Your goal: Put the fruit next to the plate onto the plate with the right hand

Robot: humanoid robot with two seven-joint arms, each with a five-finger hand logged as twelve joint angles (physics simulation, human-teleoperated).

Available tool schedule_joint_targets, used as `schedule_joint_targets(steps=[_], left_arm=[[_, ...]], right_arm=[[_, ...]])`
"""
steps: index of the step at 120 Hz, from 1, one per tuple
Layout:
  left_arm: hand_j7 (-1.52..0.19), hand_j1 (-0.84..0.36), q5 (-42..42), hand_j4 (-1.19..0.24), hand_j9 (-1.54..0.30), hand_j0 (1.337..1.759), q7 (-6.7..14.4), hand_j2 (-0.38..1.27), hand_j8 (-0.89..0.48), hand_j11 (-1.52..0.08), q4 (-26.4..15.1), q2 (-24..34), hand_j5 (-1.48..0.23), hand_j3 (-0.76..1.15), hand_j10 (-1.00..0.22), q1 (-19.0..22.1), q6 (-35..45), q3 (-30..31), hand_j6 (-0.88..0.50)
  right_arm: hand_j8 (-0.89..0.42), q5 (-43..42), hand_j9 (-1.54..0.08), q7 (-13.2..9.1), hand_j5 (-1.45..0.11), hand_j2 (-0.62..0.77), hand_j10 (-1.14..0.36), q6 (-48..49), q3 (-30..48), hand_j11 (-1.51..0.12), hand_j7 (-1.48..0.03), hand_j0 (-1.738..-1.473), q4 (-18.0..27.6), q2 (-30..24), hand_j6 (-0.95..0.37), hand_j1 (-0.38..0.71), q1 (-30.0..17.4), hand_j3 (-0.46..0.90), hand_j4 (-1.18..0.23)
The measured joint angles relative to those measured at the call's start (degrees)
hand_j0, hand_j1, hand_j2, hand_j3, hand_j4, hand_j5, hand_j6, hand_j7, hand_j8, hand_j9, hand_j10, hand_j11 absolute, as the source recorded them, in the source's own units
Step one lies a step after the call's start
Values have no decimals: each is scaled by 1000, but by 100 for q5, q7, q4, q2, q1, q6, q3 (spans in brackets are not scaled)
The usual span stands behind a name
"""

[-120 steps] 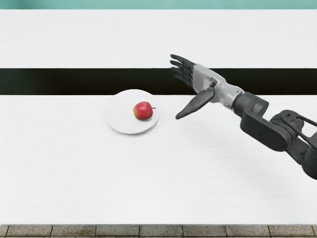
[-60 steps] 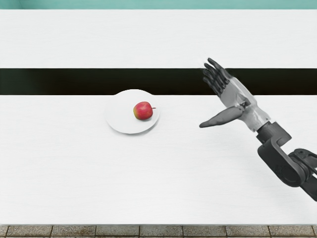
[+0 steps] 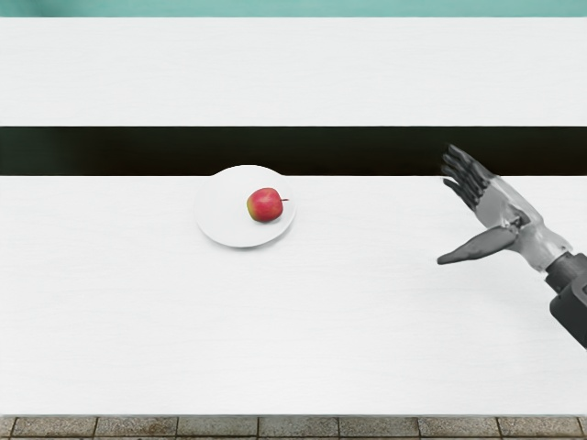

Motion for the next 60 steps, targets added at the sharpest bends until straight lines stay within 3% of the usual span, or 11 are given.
schedule_joint_targets(steps=[22, 60], left_arm=[[-14, 336, 0, -11, -14, 1658, 0, 2, -11, -14, 2, 0, -14, 0, -11, 214, 0, 0, -11], [-15, 336, -2, -11, -15, 1658, 0, 2, -11, -15, 106, 0, -15, 0, -11, 193, 8, -37, -12]], right_arm=[[0, 1, 0, 1, 0, 3, 0, 106, 9, 0, 0, -1658, -16, -237, 0, -349, -10, 0, 0], [0, 0, 0, 1, 0, 3, 0, 126, 12, 0, 0, -1658, -21, -390, -1, -349, 23, 0, 0]])
